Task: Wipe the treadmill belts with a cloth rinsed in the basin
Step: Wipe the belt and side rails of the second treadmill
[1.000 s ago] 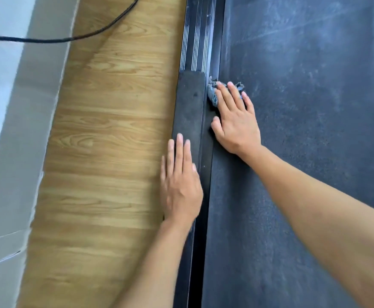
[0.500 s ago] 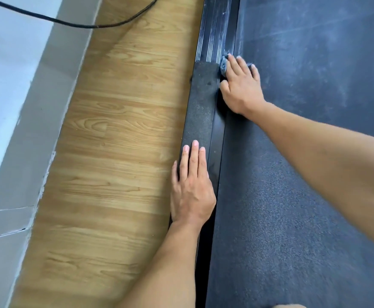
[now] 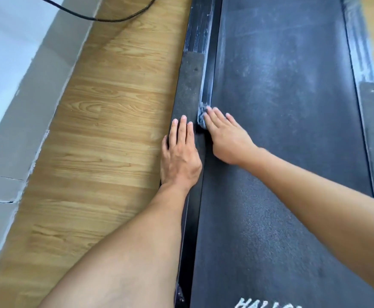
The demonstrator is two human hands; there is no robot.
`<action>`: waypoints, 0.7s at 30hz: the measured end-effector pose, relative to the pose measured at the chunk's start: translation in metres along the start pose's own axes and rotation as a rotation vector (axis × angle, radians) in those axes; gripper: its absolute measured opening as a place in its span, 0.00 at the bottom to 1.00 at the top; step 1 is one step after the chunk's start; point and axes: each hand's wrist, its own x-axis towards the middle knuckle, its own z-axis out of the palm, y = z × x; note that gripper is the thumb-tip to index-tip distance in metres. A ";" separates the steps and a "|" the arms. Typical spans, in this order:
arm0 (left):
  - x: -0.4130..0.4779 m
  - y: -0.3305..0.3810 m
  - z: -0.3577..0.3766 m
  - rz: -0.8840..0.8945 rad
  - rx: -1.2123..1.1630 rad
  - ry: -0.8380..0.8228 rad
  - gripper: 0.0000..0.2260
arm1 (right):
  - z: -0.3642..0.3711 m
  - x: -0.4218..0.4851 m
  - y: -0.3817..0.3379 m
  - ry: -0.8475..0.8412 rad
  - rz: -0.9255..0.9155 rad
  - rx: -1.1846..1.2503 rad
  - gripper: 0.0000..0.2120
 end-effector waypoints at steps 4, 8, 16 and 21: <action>-0.002 -0.002 0.000 0.017 -0.016 0.012 0.29 | -0.026 0.070 0.008 -0.016 0.110 -0.088 0.35; 0.002 -0.010 -0.007 -0.030 -0.285 -0.012 0.29 | 0.008 0.001 -0.027 -0.002 0.043 -0.068 0.35; -0.115 -0.043 -0.033 0.033 -0.240 -0.188 0.26 | 0.102 -0.228 -0.125 -0.076 -0.160 -0.032 0.40; -0.152 -0.033 -0.021 -0.118 -0.104 0.002 0.26 | 0.065 -0.150 -0.085 -0.080 -0.097 -0.018 0.39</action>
